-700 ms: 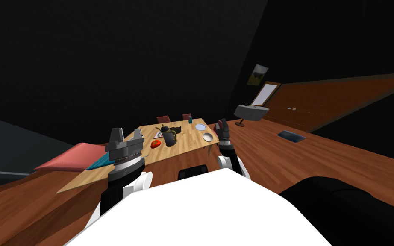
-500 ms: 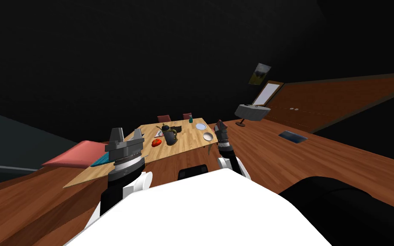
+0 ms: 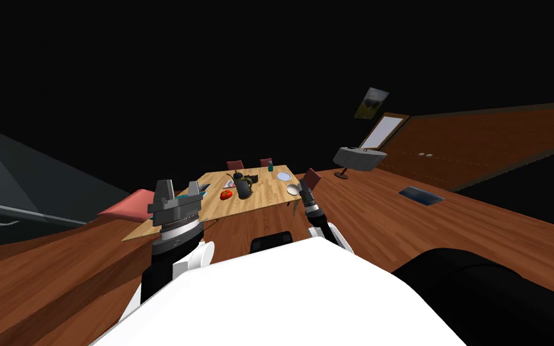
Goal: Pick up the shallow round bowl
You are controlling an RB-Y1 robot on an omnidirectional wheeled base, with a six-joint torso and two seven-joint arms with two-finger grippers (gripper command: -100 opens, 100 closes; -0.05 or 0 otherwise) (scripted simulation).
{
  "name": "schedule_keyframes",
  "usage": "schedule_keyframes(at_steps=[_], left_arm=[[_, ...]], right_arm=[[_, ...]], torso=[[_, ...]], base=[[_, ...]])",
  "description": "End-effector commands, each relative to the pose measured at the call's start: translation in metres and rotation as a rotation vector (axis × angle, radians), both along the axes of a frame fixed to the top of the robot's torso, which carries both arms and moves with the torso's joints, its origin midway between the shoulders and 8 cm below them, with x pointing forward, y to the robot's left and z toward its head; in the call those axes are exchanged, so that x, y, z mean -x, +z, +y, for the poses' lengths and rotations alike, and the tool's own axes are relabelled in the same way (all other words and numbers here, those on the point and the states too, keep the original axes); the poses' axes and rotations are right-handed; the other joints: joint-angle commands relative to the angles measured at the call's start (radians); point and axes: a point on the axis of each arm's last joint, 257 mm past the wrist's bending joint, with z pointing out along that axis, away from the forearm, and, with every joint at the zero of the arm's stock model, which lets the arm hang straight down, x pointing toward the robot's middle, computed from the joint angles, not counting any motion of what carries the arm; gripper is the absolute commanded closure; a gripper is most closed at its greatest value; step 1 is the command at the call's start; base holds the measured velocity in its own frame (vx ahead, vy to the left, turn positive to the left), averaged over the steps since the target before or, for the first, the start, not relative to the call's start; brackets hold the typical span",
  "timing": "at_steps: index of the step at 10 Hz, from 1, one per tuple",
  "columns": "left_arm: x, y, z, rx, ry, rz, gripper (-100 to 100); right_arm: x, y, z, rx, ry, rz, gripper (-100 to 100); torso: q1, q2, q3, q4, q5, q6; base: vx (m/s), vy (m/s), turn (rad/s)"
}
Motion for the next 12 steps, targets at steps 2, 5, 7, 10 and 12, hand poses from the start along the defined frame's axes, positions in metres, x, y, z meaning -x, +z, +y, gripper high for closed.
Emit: schedule_keyframes(at_steps=[2, 5, 7, 10, 12], left_arm=[[0.0, 0.0, 0.0, 0.0, 0.0, 0.0, 0], [0.0, 0.0, 0.0, 0.0, 0.0, 0.0, 0], [0.0, 0.0, 0.0, 0.0, 0.0, 0.0, 0], [0.0, 0.0, 0.0, 0.0, 0.0, 0.0, 0], [0.0, 0.0, 0.0, 0.0, 0.0, 0.0, 0]], right_arm=[[0.001, -0.045, 0.004, 0.102, 0.032, 0.087, -100], [0.003, -0.078, 0.004, 0.159, 0.05, 0.15, -100], [0.006, -0.106, 0.004, 0.214, 0.067, 0.201, -100], [0.016, -0.155, 0.001, 0.327, 0.107, 0.29, -100], [0.022, -0.179, 0.0, 0.385, 0.13, 0.331, -100]], torso=[[0.0, -0.001, -0.001, 0.0, 0.0, 0.0], [0.0, -0.002, -0.001, 0.0, 0.0, 0.0], [0.0, -0.002, -0.002, -0.001, 0.0, 0.0], [0.0, -0.003, -0.001, -0.001, 0.0, 0.0], [0.0, -0.003, -0.001, -0.001, 0.0, 0.0]], base=[[-0.06, 0.015, 0.114], [-0.05, 0.009, 0.082], [-0.043, 0.016, 0.093], [-0.046, 0.02, 0.122], [-0.041, 0.026, 0.108]])
